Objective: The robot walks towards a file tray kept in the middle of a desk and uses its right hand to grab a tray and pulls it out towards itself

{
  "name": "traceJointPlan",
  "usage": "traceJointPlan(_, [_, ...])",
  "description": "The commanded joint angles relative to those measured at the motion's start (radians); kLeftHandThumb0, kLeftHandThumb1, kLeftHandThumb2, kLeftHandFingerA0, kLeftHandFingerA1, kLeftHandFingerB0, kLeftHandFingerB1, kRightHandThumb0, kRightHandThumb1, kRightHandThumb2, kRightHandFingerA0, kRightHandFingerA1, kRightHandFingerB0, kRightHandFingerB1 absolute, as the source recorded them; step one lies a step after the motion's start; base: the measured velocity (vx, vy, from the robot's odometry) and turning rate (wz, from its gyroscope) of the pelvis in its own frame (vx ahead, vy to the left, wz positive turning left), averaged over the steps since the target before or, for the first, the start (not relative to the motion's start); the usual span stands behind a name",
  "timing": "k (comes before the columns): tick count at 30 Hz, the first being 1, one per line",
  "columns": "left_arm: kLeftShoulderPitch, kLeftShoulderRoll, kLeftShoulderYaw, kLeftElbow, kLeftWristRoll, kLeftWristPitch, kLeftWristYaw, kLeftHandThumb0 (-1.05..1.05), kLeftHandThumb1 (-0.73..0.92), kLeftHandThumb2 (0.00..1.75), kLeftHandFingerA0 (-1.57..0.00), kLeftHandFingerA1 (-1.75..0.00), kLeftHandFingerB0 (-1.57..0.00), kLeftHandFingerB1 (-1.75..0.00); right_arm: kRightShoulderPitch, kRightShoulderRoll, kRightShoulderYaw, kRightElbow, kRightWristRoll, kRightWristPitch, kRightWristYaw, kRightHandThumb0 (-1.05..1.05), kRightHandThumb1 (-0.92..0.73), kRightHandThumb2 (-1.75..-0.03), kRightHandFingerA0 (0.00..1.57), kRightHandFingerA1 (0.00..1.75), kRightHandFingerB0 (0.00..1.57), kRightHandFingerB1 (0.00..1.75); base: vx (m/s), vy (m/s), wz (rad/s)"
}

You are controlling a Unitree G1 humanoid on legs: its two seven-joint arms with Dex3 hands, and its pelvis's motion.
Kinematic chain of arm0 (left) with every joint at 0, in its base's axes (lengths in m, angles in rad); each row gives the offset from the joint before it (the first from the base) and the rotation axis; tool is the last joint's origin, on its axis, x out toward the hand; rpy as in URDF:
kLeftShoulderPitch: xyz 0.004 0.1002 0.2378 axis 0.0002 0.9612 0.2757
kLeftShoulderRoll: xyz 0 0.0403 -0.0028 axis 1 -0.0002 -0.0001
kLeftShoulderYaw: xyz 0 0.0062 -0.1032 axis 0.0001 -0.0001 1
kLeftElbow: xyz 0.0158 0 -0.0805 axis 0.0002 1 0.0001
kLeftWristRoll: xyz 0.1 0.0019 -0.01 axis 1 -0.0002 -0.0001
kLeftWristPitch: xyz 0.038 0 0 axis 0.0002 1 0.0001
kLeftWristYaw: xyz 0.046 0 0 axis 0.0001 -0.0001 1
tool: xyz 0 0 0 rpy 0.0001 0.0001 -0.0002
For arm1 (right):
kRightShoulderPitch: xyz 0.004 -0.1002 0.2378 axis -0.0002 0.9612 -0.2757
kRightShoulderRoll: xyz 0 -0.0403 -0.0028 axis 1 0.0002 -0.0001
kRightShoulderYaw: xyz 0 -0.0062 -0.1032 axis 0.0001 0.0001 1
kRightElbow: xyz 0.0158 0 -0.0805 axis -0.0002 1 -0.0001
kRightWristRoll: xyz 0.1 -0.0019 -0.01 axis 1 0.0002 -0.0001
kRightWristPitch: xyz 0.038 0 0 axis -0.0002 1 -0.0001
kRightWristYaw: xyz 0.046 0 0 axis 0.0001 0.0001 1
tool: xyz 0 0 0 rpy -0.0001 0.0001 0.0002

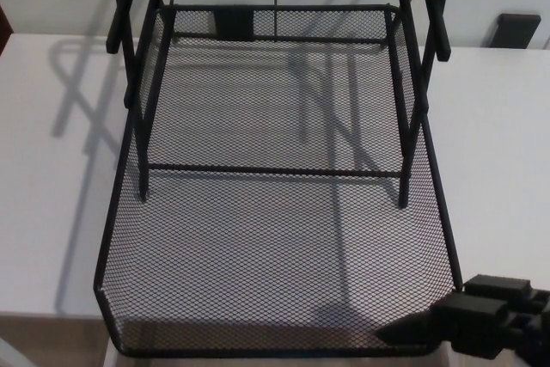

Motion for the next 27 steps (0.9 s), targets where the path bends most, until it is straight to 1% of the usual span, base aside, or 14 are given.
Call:
traceJointPlan(1, [0.019,0.028,-0.044,-0.103,0.111,0.169,-0.040,-0.35,0.55,0.56,-0.57,-0.40,-0.51,-0.38,-0.235,0.298,-0.798,0.360,1.773,0.110,0.421,-0.81,-0.63,-0.59,1.09,1.00,0.86,0.61,0.00,0.000,0.00])
traceJointPlan(3, [0.028,0.032,-0.041,-0.114,0.109,0.176,-0.044,-0.35,0.55,0.56,-0.57,-0.40,-0.51,-0.38,-0.211,0.317,-0.805,0.366,1.782,0.122,0.426,-0.80,-0.62,-0.60,1.08,1.02,0.87,0.58,0.00,0.000,0.00])
traceJointPlan(5, [0.027,0.036,-0.041,-0.115,0.108,0.178,-0.050,-0.35,0.55,0.56,-0.56,-0.39,-0.49,-0.37,-0.186,0.344,-0.815,0.374,1.786,0.123,0.433,-0.80,-0.63,-0.61,1.09,0.90,0.88,0.60,0.00,0.000,0.00])
traceJointPlan(6, [0.026,0.037,-0.039,-0.111,0.105,0.177,-0.052,-0.35,0.55,0.56,-0.56,-0.40,-0.49,-0.38,-0.175,0.365,-0.819,0.377,1.803,0.124,0.423,-0.80,-0.50,-0.97,1.08,0.96,0.85,0.66,0.00,0.000,0.00])
traceJointPlan(7, [0.024,0.039,-0.038,-0.107,0.105,0.169,-0.050,-0.35,0.55,0.56,-0.56,-0.40,-0.49,-0.38,-0.170,0.378,-0.818,0.377,1.813,0.123,0.413,-0.78,-0.64,-0.60,1.11,0.82,0.90,0.54,0.00,0.000,0.00])
traceJointPlan(9, [0.025,0.044,-0.037,-0.107,0.106,0.163,-0.051,-0.36,0.55,0.56,-0.56,-0.40,-0.50,-0.38,-0.161,0.395,-0.826,0.378,1.798,0.104,0.387,-0.80,-0.66,-0.61,1.12,0.87,0.91,0.54,0.00,0.000,0.00])
traceJointPlan(10, [0.023,0.042,-0.037,-0.104,0.107,0.163,-0.051,-0.36,0.54,0.56,-0.57,-0.40,-0.50,-0.38,-0.160,0.398,-0.835,0.399,1.821,0.135,0.412,-0.79,-0.51,-0.98,1.08,0.90,0.88,0.66,0.00,0.000,0.00])
traceJointPlan(11, [0.023,0.043,-0.036,-0.104,0.106,0.163,-0.051,-0.36,0.54,0.56,-0.57,-0.40,-0.50,-0.38,-0.161,0.398,-0.836,0.399,1.822,0.138,0.413,-0.79,-0.51,-0.98,1.08,0.90,0.88,0.66,0.00,0.000,0.00])
traceJointPlan(12, [0.023,0.044,-0.035,-0.101,0.106,0.160,-0.051,-0.37,0.54,0.56,-0.57,-0.40,-0.50,-0.38,-0.160,0.396,-0.852,0.422,1.837,0.164,0.427,-0.82,-0.65,-0.62,1.11,0.85,0.91,0.56,0.00,0.000,0.00])
traceJointPlan(16, [0.027,0.044,-0.034,-0.097,0.108,0.156,-0.045,-0.37,0.54,0.56,-0.57,-0.40,-0.50,-0.38,-0.157,0.398,-0.888,0.466,1.846,0.203,0.456,-0.78,-0.63,-0.60,1.10,0.82,0.90,0.54,0.00,0.000,0.00])
traceJointPlan(17, [0.027,0.045,-0.035,-0.096,0.109,0.154,-0.044,-0.37,0.54,0.56,-0.57,-0.40,-0.50,-0.38,-0.159,0.396,-0.900,0.485,1.855,0.224,0.478,-0.85,-0.54,-0.98,1.07,0.87,0.83,0.62,0.00,0.000,0.00])
traceJointPlan(18, [0.028,0.045,-0.034,-0.099,0.108,0.160,-0.047,-0.37,0.54,0.56,-0.57,-0.40,-0.50,-0.38,-0.155,0.395,-0.908,0.493,1.863,0.236,0.489,-0.79,-0.65,-0.60,1.08,0.83,0.87,0.55,0.00,0.000,0.00])
traceJointPlan(23, [0.017,0.043,-0.031,-0.094,0.106,0.164,-0.048,-0.37,0.54,0.56,-0.57,-0.40,-0.51,-0.38,-0.151,0.376,-0.932,0.563,1.820,0.298,0.619,-0.82,-0.70,-0.63,1.04,0.82,0.85,0.51,0.00,0.000,0.00])
traceJointPlan(27, [0.016,0.049,-0.029,-0.106,0.104,0.174,-0.059,-0.38,0.55,0.57,-0.57,-0.40,-0.49,-0.37,-0.108,0.386,-0.900,0.625,1.699,0.318,0.723,-0.80,-0.67,-0.61,1.05,0.99,0.89,0.58,0.00,0.000,0.00])
